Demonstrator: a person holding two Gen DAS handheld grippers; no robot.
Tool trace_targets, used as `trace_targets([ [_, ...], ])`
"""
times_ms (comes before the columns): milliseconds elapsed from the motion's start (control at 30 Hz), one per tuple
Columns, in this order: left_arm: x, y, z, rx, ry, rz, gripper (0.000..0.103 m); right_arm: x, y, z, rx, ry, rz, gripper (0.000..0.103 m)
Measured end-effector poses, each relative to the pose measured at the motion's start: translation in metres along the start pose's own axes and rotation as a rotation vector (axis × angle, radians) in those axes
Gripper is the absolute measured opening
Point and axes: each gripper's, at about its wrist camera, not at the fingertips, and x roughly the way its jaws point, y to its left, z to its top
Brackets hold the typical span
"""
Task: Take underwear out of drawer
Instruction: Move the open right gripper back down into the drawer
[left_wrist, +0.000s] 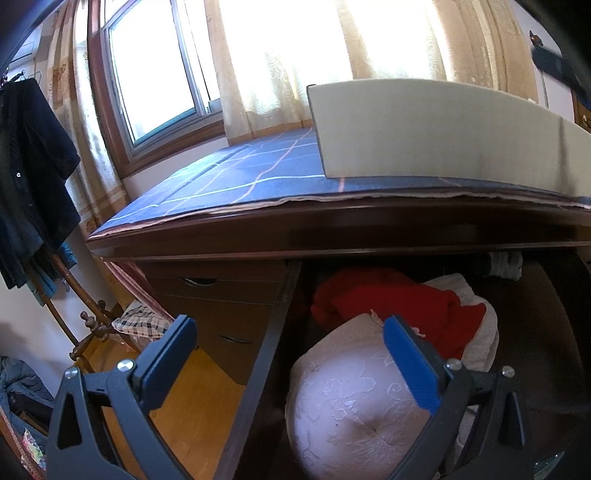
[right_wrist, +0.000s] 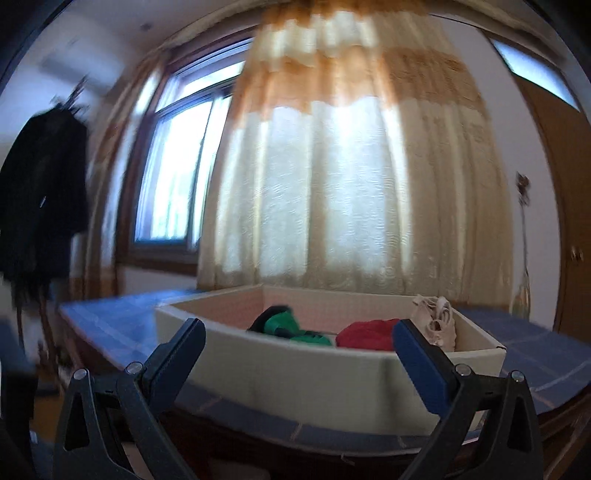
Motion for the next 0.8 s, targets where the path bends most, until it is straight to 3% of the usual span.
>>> trace_targets([
  [200, -0.001, -0.001, 0.000, 0.007, -0.003, 0.009, 0.103, -0.008, 0.010, -0.023, -0.085, 0.077, 0.066, 0.102],
  [800, -0.002, -0.001, 0.000, 0.005, -0.006, 0.010, 0.103, -0.004, 0.015, -0.041, -0.255, 0.252, 0.227, 0.102],
])
